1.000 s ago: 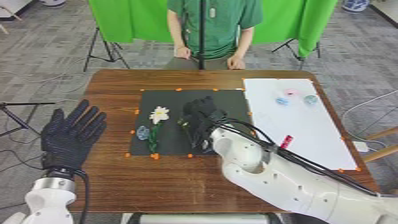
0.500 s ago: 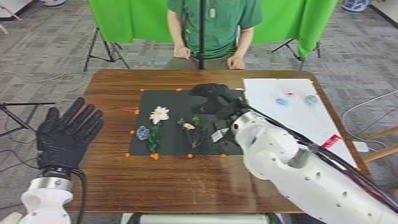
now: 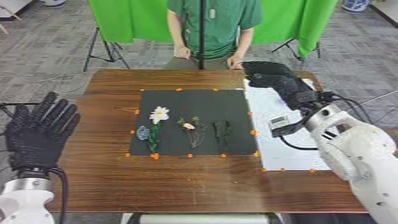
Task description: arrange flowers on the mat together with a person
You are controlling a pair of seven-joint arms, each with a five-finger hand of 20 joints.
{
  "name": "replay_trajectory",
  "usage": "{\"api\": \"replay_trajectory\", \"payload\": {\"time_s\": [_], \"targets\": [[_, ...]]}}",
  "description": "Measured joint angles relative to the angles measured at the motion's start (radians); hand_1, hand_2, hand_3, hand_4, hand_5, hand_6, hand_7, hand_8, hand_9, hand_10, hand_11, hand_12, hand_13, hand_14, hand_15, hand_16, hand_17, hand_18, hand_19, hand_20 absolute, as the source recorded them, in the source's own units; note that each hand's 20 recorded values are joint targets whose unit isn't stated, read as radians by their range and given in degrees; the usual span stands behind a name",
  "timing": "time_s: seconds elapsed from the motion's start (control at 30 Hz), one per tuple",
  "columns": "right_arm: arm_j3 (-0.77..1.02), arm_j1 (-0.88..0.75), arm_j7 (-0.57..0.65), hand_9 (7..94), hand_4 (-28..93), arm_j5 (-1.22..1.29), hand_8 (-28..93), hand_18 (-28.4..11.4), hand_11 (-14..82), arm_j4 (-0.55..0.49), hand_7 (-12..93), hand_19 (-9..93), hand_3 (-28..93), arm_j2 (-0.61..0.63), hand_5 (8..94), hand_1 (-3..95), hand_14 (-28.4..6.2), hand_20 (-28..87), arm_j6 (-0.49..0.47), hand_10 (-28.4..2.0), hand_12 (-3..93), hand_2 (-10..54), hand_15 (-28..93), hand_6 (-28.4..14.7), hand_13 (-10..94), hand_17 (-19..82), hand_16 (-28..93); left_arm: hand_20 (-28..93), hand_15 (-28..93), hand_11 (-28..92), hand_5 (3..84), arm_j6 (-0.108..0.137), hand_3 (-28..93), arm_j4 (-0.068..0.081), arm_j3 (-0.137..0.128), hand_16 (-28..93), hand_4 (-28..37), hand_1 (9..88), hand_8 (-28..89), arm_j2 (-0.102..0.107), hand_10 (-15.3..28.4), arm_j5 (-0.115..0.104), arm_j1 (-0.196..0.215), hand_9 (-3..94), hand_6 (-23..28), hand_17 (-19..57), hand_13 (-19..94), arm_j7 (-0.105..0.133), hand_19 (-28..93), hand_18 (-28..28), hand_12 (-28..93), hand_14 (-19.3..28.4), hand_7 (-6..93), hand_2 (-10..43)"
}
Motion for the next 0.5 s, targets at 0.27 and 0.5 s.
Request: {"api": "replay_trajectory", "payload": {"time_s": [0.27, 0.5], "targets": [[0.187, -0.229, -0.049, 35.0, -21, 0.343, -7, -16.9, 2.9, -0.051, 9, 39, 73, -0.006, 36.4, 19.5, -15.7, 8, 0.087, -14.9, 17.3, 9.7, 12, -5.0, 27, 8, 22, 11, 24, 16, 41.8, 0.0, 69, -0.003, -0.039, -5, -28.3, 20.4, -8, -0.001, 13.8, 0.008, 0.008, 35.2, 7.2, -5.4, 25, 0.016, 29, 13.4, 9, 13.6, 9.3, 17.7], [0.237, -0.348, -0.092, 35.1, -21, 0.331, -7, -17.0, 2.9, -0.069, 9, 38, 73, -0.037, 36.4, 18.8, -15.4, 9, 0.134, -14.5, 17.2, 9.8, 10, -4.8, 27, 8, 24, 11, 24, 16, 41.9, 0.001, 69, -0.004, -0.046, -5, -28.3, 20.4, -8, -0.001, 13.9, 0.008, 0.01, 35.1, 7.2, -5.4, 25, 0.022, 29, 13.5, 9, 13.5, 9.2, 17.6]]}}
